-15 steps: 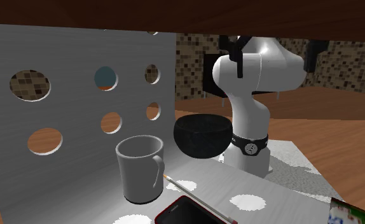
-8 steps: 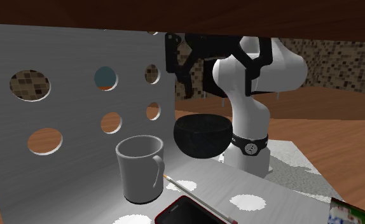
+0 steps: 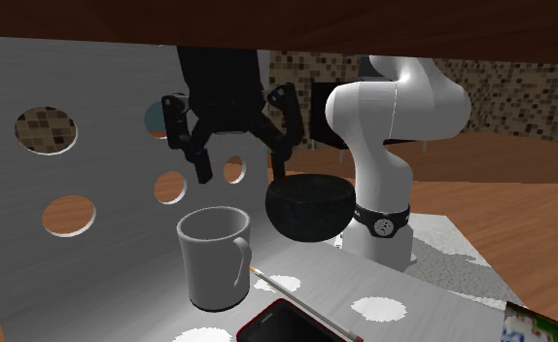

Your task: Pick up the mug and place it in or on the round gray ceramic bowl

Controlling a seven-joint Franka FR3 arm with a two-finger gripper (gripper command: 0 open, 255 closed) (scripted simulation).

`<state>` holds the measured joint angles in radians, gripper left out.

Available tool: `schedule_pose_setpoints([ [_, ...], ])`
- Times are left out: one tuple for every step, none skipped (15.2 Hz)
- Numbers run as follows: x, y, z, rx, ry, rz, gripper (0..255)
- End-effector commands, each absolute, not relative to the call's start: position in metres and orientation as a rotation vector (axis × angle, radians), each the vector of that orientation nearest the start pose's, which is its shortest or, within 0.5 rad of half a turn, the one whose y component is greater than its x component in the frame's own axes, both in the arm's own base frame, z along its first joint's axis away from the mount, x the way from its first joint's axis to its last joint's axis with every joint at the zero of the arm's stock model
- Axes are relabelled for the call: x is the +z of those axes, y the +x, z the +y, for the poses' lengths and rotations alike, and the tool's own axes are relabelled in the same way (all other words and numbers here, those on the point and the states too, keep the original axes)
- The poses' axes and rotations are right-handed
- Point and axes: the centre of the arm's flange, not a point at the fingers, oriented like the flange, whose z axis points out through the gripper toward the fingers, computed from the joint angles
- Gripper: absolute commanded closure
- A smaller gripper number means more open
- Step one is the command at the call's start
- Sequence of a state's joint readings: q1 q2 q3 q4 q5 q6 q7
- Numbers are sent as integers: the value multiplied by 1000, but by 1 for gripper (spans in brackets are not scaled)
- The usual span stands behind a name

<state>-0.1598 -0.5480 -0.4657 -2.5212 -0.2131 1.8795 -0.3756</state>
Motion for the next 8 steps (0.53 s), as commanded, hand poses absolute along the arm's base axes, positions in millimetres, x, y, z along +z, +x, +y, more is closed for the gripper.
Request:
schedule_pose_setpoints([
  [422, 295, -256, 144, -3047, 142, 0],
  [417, 295, -268, 140, -3049, 142, 0],
  [412, 295, -280, 136, -3051, 142, 0],
  [407, 295, -292, 132, -3053, 142, 0],
  [401, 295, -304, 127, -3055, 143, 0],
  [399, 295, -309, 125, -3056, 143, 0],
  [394, 294, -309, 125, -3056, 143, 0],
  [388, 294, -308, 125, -3056, 143, 0],
])
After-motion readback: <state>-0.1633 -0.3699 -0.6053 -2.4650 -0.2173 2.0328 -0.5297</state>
